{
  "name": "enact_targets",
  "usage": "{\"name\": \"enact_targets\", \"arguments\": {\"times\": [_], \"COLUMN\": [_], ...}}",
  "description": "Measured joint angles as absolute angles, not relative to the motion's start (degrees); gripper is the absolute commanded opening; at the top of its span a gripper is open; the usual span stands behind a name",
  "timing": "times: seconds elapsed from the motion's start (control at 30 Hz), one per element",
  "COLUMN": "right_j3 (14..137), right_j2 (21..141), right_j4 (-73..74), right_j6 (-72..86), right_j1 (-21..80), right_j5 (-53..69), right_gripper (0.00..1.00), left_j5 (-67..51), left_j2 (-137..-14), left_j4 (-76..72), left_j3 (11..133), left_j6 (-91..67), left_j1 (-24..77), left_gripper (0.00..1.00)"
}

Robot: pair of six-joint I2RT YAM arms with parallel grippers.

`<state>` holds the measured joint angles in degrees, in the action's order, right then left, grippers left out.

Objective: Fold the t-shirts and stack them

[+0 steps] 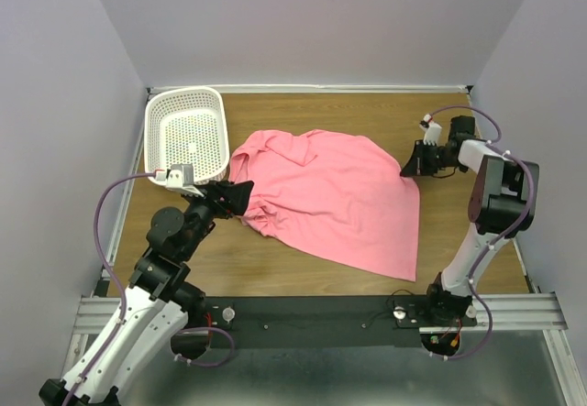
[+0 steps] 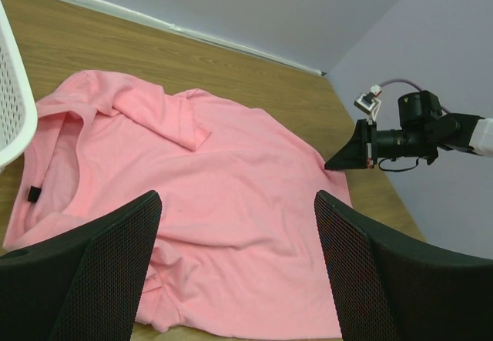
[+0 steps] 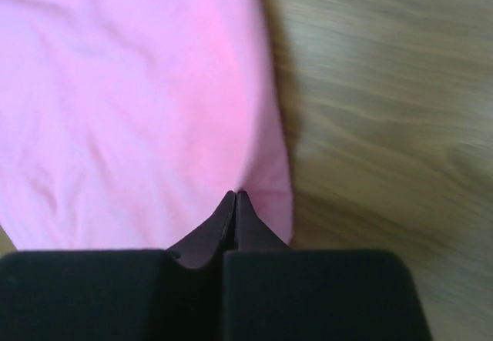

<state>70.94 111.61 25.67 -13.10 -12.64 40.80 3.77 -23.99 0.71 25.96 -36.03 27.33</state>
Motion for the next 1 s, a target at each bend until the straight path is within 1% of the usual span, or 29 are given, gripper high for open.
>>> {"name": "enact_targets", "arguments": {"times": [0.07,0.17,0.2,0.23,0.27,0.3,0.37,0.4,0.47,0.73,1.0], "right_j3": [69.84,66.13,64.69,62.96,61.78,61.19,59.57,59.02,58.33,59.09,64.2], "right_j2": [109.4,101.86,98.52,93.91,90.24,87.77,83.15,82.26,82.11,85.56,99.9], "right_j4": [26.46,27.09,27.22,27.35,27.77,28.1,29.21,30.33,31.7,32.73,30.89], "right_j6": [-14.39,-17.89,-19.35,-21.21,-23.18,-24.36,-27.88,-28.99,-29.87,-25.39,-16.73], "right_j1": [-10.63,-5.23,-2.42,2.55,7.01,10.74,19.55,22.04,23.46,13.34,12.86], "right_j5": [41.15,39.86,39.42,38.57,38.15,38.06,37.95,37.87,36.64,31.31,32.95], "right_gripper": [0.01,0.01,0.06,0.17,0.41,0.48,0.54,0.54,0.55,0.55,0.54], "left_j5": [3.57,3.49,3.49,3.49,3.49,3.46,3.44,3.44,3.42,3.38,3.38], "left_j2": [-24.1,-24.12,-24.14,-24.18,-24.25,-24.38,-24.73,-24.86,-25.15,-25.28,-24.93], "left_j4": [1.61,2.11,2.26,2.31,2.46,2.55,2.72,2.74,2.72,2.9,2.9], "left_j3": [26.59,27.38,27.62,27.77,27.88,28.03,28.32,28.38,28.45,28.67,28.77], "left_j6": [-35.77,-35.2,-34.98,-34.83,-34.7,-34.46,-34.06,-33.91,-33.63,-32.58,-32.29], "left_j1": [27.33,27.33,27.33,27.33,27.33,27.33,27.33,27.33,27.33,27.33,27.33], "left_gripper": [0.88,0.88,0.88,0.88,0.88,0.88,0.88,0.88,0.88,0.88,0.88]}}
